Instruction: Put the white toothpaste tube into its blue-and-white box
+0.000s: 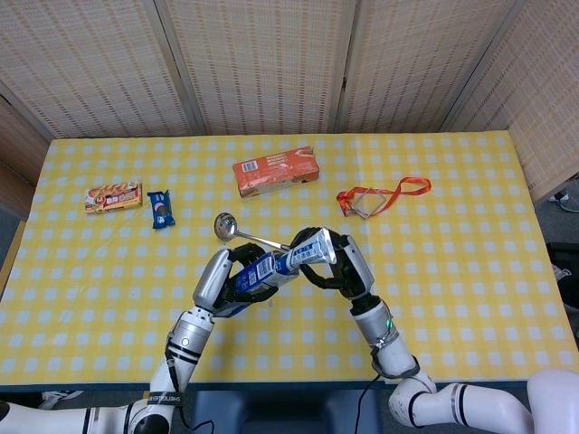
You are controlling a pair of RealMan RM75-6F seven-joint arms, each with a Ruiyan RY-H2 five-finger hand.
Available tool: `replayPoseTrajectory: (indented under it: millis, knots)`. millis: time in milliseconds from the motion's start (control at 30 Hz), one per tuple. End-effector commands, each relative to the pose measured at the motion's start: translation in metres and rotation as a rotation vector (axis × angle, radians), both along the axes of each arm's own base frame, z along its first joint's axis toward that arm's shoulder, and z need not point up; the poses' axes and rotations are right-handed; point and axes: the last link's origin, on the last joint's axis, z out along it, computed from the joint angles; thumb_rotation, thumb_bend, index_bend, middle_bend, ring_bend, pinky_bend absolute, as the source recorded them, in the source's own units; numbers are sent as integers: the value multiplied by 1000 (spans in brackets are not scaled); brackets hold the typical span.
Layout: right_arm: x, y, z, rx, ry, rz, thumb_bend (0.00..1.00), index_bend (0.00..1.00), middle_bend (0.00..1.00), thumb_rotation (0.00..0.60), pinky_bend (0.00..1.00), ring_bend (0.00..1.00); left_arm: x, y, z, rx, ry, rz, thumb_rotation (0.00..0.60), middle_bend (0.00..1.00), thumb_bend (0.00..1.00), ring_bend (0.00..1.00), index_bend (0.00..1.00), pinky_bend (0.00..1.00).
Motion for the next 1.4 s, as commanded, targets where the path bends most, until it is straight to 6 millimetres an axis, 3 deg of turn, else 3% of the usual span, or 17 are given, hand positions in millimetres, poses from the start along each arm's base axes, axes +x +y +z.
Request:
replayPoseTrajectory:
  millis: [33,67,167,633,867,1033,1200,1400]
  knots:
    - [-1,2,2,-10,0,19,527,174,159,600,315,341,0,0,1,2,-3,1,600,616,208,554,595,593]
    - [-2,2,3,-8,-4,21,527,82,112,600,272,297,-1,1,2,3,-4,2,600,616,208,554,596,593]
    - [-4,2,6,-20,-15,23,527,0,48,600,227,229,-3,2,3,9,2,4,600,616,208,554,596,593]
    - [-16,5,19,-70,25,49,527,0,2,600,197,171,-3,4,14,40,-73,-2,600,616,209,554,597,593]
    - [-32,6,34,-116,74,38,527,0,1,600,182,174,-7,4,12,55,-43,-7,600,616,209,554,596,593]
    - [-54,8,48,-183,203,36,527,0,0,600,153,147,-19,6,9,92,50,-17,600,616,210,554,597,593]
    - [-81,10,69,-252,398,40,527,0,0,600,113,133,-43,9,6,128,183,-21,600,617,209,554,599,593]
    - [-121,15,94,-420,870,25,527,0,0,600,12,58,-70,8,1,132,311,-29,600,617,209,555,600,593]
